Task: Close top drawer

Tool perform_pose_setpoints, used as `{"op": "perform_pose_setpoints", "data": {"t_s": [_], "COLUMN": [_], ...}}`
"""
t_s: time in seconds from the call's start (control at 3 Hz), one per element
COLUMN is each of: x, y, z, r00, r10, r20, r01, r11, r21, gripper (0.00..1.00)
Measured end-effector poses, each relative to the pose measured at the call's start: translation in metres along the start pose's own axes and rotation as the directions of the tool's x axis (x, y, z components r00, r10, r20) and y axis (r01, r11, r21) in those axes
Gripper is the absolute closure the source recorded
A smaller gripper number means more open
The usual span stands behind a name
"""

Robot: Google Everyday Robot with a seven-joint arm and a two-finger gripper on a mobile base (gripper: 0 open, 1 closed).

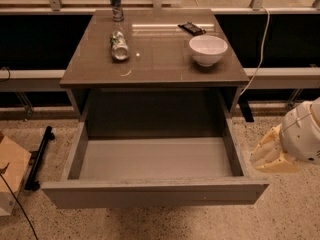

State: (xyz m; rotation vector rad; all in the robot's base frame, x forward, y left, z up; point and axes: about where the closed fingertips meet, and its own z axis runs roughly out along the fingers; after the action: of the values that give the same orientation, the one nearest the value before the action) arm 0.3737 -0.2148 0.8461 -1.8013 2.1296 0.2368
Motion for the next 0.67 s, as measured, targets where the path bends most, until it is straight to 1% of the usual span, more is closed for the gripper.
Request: {"op": "perform_pose_setpoints", "data": {"t_s": [0.33,0.67], "x": [0.0,-0.005], "y": [0.0,0.003], "z": [0.0,0.015], "r00": [1.0,1.0], "r10": [0.0,0.011], "r20": [0.0,-0.007], "r01": [0.0,-0.012], "r11": [1.0,0.9998], "r21": [0.0,-0.015], "gripper": [1.0,1.0]}}
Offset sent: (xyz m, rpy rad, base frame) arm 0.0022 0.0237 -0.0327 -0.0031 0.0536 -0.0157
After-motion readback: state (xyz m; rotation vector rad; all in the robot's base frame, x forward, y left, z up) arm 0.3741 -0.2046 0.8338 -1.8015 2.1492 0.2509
